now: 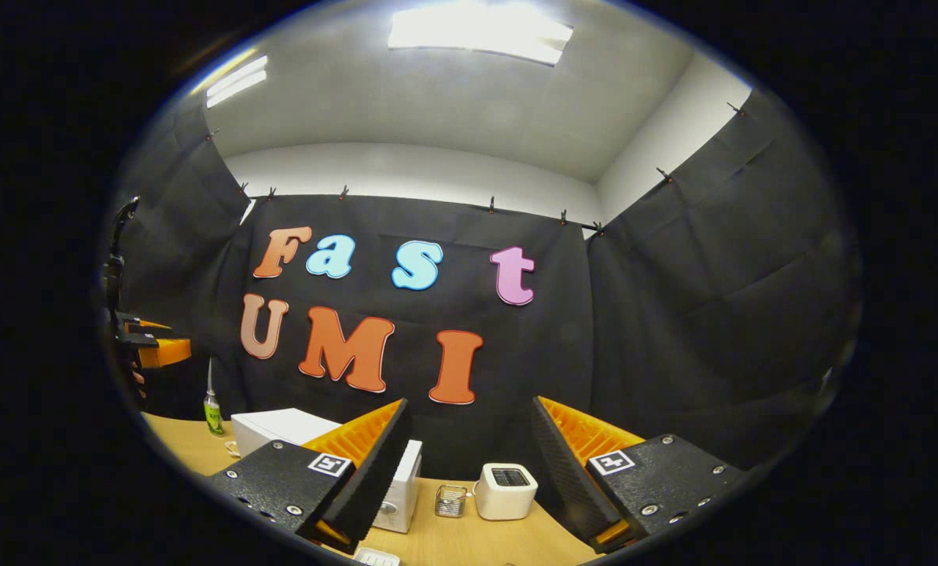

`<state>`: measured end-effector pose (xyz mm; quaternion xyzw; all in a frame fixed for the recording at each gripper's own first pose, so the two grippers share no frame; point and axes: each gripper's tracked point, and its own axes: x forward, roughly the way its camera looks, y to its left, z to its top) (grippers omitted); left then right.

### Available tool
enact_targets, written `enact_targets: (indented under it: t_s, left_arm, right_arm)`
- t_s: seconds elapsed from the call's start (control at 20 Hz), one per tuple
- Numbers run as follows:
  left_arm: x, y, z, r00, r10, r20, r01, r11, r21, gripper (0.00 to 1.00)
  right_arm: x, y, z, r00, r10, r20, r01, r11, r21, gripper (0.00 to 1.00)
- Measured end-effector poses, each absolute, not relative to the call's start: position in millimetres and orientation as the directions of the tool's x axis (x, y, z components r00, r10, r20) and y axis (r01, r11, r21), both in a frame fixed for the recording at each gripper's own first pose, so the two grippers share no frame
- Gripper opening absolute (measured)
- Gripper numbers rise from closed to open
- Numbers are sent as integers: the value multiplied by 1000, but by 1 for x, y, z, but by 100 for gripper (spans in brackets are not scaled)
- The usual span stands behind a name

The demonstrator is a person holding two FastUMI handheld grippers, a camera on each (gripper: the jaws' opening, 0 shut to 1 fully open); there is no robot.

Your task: Open the microwave oven with the left hand, put the food in, and close the microwave oven.

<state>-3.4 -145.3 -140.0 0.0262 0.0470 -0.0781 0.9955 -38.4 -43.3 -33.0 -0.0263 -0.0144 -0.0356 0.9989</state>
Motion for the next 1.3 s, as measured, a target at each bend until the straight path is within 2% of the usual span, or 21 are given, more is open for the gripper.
enact_targets:
  t_s: [0.45, 0.85, 1.15, 1.3]
  left_arm:
    - [0, -245, -245, 947, -260, -187, 257, 966, -39, 87]
    - [15, -308, -340, 913, -267, -310, 268, 963, -41, 87]
    - [28, -343, -407, 877, -268, -398, 287, 958, -14, 89]
    - [34, -351, -440, 862, -250, -441, 281, 960, 4, 80]
  right_arm:
    - [-66, -86, -107, 990, -139, -34, 137, 989, -49, 94]
    - [-79, -102, -191, 976, -172, -136, 161, 983, -91, 94]
    - [-84, -102, -239, 964, -150, -220, 154, 988, 0, 94]
    - [-87, -111, -255, 957, -159, -244, 169, 985, 22, 94]
